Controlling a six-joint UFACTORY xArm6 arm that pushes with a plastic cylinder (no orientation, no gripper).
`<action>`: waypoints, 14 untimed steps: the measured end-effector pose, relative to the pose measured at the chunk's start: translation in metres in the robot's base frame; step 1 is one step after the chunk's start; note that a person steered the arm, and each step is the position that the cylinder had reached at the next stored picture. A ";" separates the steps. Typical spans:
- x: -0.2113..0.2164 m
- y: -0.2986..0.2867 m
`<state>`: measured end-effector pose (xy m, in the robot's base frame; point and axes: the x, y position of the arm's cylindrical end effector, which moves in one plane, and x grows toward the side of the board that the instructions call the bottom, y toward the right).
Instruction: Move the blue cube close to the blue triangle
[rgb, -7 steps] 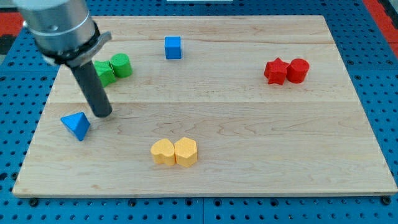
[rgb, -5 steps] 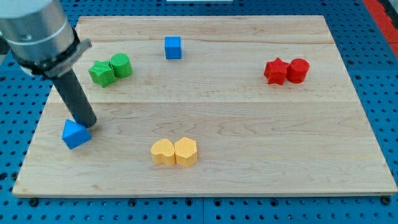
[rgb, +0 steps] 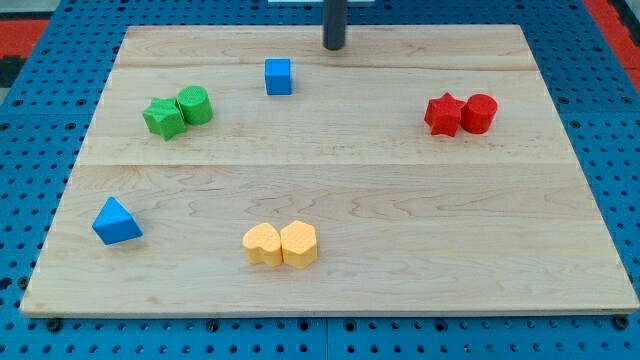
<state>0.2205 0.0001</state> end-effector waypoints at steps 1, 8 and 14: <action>0.027 -0.037; 0.054 -0.031; 0.073 -0.078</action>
<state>0.2933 -0.0781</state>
